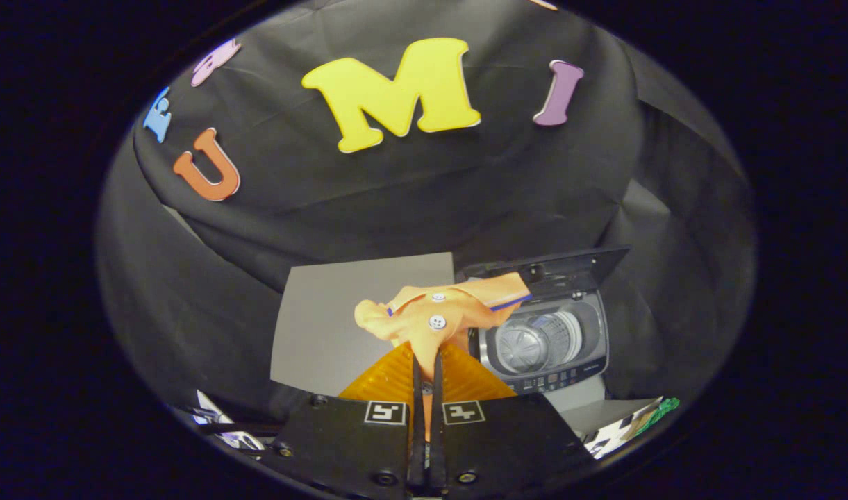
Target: Put the clothes into the washing machine and then close the washing machine lid.
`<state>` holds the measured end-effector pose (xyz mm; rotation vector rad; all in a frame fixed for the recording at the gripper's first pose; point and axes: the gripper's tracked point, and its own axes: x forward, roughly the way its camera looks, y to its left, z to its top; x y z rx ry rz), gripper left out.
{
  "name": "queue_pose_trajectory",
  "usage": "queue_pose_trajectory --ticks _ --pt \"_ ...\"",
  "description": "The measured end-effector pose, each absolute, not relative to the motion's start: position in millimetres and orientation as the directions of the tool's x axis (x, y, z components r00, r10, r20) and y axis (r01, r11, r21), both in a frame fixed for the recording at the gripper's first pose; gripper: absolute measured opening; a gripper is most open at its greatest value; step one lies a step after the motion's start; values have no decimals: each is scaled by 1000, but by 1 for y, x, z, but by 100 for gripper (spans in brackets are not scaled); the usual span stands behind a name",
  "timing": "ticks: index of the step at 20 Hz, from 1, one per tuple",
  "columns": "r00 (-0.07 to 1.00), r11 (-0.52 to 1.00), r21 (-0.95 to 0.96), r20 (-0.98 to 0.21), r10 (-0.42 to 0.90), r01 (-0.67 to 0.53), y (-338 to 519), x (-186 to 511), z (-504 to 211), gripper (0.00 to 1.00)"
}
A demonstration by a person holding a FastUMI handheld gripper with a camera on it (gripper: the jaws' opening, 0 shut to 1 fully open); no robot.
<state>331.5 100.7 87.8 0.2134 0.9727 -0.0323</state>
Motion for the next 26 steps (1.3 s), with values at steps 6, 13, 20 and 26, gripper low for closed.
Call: queue_pose_trajectory --ticks 6,13,20,26 --pt "576 966 153 -818 4 209 37 275 87 6" --pt "580 951 170 -815 -12 259 -19 255 71 6" --pt "579 962 190 -814 43 196 -65 282 38 6" --pt "561 969 239 -812 161 67 -84 325 6 6"
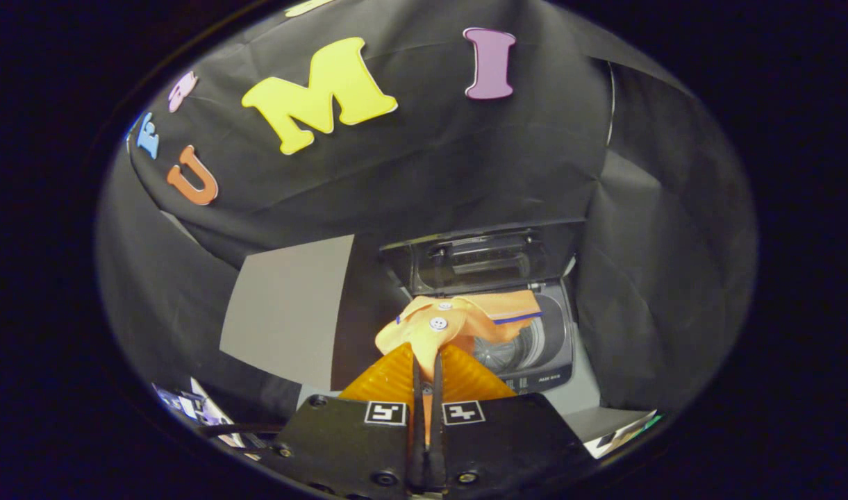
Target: Put the clothes into the washing machine and then close the washing machine lid.
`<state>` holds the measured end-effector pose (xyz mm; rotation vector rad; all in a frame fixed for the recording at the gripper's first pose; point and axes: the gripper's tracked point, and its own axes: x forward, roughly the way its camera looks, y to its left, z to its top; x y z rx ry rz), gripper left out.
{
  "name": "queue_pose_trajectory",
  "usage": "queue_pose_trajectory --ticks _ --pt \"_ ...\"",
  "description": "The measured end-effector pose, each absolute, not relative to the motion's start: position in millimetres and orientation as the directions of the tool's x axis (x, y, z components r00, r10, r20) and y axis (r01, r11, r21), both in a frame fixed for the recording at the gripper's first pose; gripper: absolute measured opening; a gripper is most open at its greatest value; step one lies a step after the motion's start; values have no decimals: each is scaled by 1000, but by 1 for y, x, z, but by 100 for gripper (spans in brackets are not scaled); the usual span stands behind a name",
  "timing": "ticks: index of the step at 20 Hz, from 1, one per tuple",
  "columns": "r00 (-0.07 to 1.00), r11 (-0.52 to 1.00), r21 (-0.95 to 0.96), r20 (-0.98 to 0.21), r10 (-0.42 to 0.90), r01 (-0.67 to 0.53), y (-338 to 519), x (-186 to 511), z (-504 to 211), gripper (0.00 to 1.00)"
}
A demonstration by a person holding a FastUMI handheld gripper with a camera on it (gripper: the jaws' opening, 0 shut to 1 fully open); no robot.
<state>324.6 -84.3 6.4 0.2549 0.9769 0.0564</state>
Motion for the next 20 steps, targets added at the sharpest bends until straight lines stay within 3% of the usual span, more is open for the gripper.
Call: queue_pose_trajectory --ticks 7,20 --pt "511 986 164 -846 150 -19 -112 360 -63 6" --pt "437 999 35 -899 22 23 -132 385 -159 6"
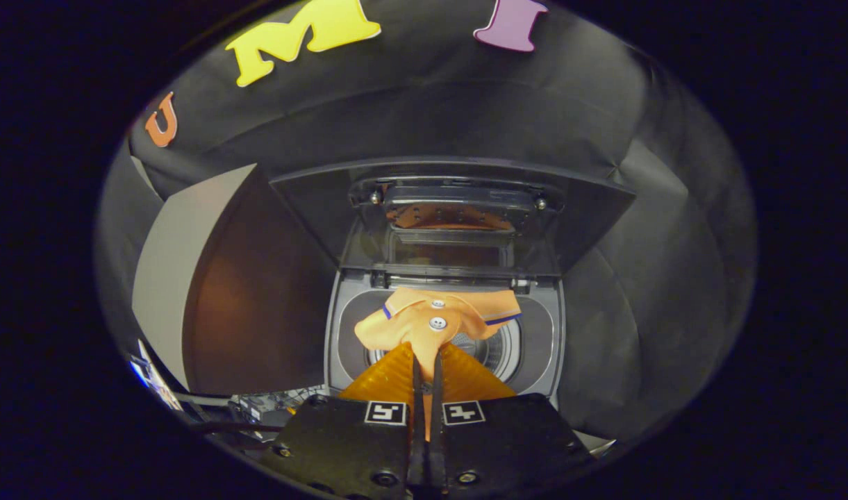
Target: Put the clothes into the washing machine and then close the washing machine lid.
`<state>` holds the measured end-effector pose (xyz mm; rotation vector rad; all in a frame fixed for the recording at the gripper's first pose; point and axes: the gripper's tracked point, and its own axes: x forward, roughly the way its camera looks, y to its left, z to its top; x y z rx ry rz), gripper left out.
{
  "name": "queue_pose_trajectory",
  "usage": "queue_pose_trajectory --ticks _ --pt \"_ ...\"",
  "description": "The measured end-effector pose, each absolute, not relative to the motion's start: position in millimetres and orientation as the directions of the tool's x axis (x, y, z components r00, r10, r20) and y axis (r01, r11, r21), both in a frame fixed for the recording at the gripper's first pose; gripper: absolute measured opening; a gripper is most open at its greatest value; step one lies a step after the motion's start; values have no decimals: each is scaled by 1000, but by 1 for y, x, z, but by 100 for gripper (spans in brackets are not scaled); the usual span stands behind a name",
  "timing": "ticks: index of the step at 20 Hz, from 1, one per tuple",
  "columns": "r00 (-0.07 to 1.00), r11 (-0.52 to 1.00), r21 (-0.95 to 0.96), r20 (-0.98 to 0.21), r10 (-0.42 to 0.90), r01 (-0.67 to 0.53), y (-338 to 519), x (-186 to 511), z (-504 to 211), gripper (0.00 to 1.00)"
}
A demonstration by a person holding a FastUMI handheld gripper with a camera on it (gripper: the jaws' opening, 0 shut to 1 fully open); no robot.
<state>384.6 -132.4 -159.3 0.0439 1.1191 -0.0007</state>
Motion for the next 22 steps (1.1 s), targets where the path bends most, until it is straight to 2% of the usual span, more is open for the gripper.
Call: queue_pose_trajectory --ticks 7,11,12,16,20,22 --pt "380 993 29 -925 -16 111 -147 390 -190 8" --pt "350 989 66 -937 15 133 -146 385 -197 13" --pt "361 988 76 -932 24 132 -144 386 -196 16" --pt "440 994 81 -897 39 77 -141 397 -174 53" --pt "522 997 76 -852 51 26 -135 410 -133 55" --pt "552 997 77 -831 63 2 -130 416 -111 60"
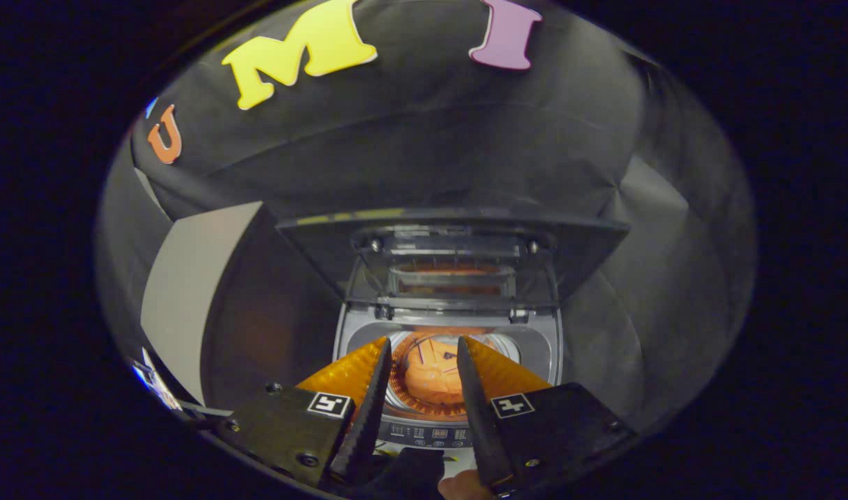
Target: Put the clothes into the washing machine and then close the washing machine lid.
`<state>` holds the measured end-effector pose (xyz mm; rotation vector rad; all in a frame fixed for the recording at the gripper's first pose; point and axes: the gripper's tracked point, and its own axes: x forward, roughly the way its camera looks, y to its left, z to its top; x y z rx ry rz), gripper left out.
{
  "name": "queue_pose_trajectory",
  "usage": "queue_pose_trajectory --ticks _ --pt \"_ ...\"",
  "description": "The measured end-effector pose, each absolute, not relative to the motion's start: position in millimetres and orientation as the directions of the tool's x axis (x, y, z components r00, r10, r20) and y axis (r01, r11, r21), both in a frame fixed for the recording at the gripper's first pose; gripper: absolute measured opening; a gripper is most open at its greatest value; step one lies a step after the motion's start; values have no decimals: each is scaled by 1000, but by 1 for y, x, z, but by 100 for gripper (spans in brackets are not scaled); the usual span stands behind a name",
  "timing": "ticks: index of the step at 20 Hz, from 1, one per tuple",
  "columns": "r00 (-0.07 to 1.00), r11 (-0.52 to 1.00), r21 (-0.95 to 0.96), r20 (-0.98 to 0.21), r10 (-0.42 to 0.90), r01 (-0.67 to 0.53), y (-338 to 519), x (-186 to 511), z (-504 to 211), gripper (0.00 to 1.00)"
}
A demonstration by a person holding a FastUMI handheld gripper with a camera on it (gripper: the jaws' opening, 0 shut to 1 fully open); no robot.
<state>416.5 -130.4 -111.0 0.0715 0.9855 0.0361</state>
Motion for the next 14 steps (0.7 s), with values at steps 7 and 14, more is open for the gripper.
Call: queue_pose_trajectory --ticks 7,14 --pt "669 998 60 -742 46 -2 -128 485 -29 60" --pt "663 999 47 -747 41 -9 -127 538 -25 60"
